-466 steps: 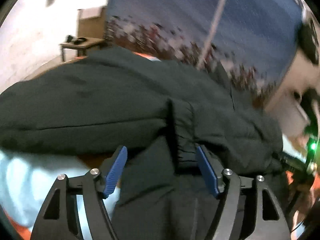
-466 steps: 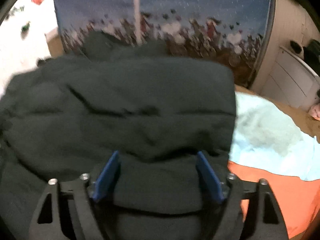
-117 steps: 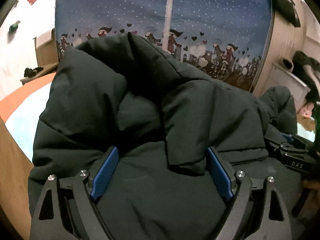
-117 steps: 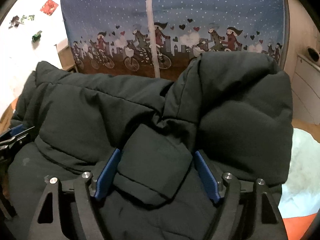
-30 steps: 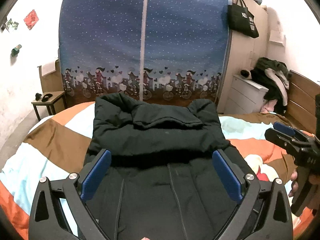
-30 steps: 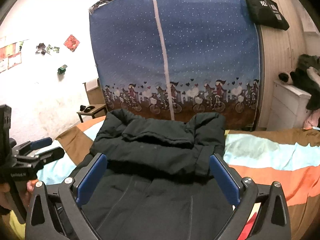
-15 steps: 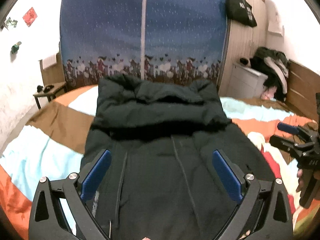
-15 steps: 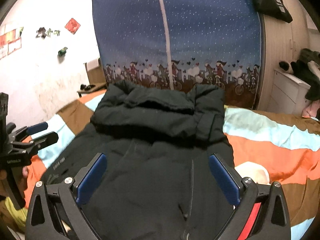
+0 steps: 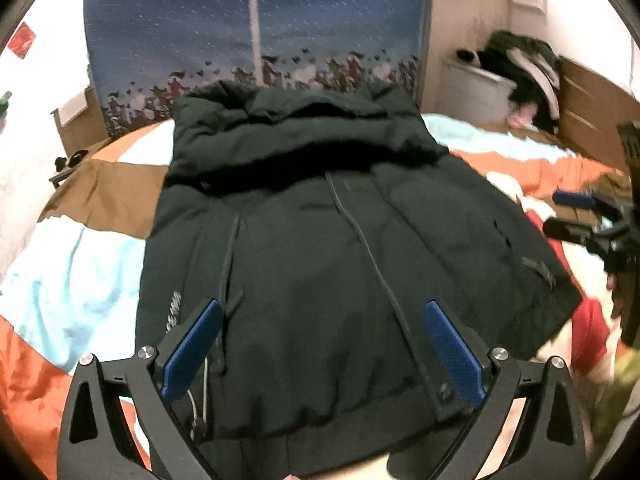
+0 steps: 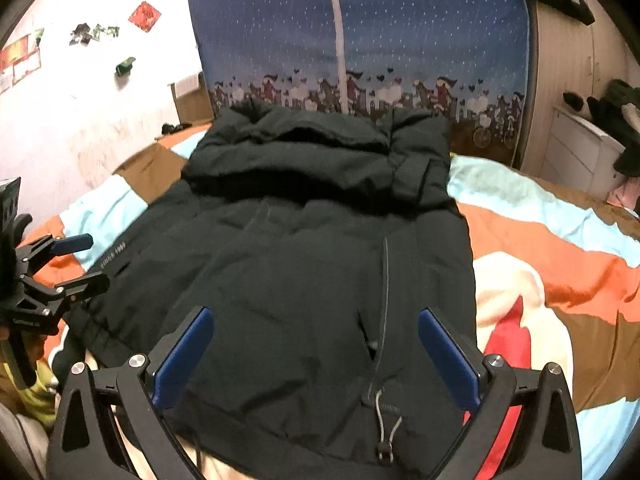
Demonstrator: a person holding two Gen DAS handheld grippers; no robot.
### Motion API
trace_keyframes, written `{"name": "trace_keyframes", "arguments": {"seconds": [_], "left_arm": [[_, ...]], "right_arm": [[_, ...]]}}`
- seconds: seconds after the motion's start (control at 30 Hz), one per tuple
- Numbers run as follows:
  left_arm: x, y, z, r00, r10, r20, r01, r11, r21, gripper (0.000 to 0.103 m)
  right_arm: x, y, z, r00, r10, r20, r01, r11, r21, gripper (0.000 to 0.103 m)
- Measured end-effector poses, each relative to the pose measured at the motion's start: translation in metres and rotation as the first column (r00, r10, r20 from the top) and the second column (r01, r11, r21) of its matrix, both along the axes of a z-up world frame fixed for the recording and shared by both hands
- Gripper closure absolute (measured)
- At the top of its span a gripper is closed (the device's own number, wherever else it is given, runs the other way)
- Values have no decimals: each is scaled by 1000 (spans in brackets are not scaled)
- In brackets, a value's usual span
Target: Fold large clothes
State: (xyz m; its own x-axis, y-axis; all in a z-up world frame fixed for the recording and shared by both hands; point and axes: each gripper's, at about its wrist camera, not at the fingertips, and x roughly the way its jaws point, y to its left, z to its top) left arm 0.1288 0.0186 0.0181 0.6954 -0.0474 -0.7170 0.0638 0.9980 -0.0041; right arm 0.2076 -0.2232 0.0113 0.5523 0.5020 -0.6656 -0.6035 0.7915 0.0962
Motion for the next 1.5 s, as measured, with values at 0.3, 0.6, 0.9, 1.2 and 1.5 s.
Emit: {"name": "trace_keyframes", "arguments": {"seconds": [0.3, 0.6, 0.9, 1.2, 1.5], "left_arm": [[-23, -5, -24, 993, -107, -56, 108, 994, 17, 4], [-39, 3, -50, 976, -166, -143, 176, 982, 66, 4], [-52, 10, -77, 949, -219, -229, 250, 961, 118, 4], [-58, 3, -102, 942, -219, -256, 292, 910, 295, 4], [-57, 0, -118, 950, -206, -235, 291, 855, 428, 4]], "right_arm": [[-12, -6, -21, 997, 46, -56, -50, 997, -64, 0], [-23, -11, -47, 985, 100, -137, -119, 984, -136, 0], [-28, -20, -75, 958, 132, -253, -176, 972, -158, 0], [-40, -15, -88, 948, 212, -239, -270, 931, -244, 0], [-47, -8, -103, 954, 245, -174, -293, 886, -359, 0]]}}
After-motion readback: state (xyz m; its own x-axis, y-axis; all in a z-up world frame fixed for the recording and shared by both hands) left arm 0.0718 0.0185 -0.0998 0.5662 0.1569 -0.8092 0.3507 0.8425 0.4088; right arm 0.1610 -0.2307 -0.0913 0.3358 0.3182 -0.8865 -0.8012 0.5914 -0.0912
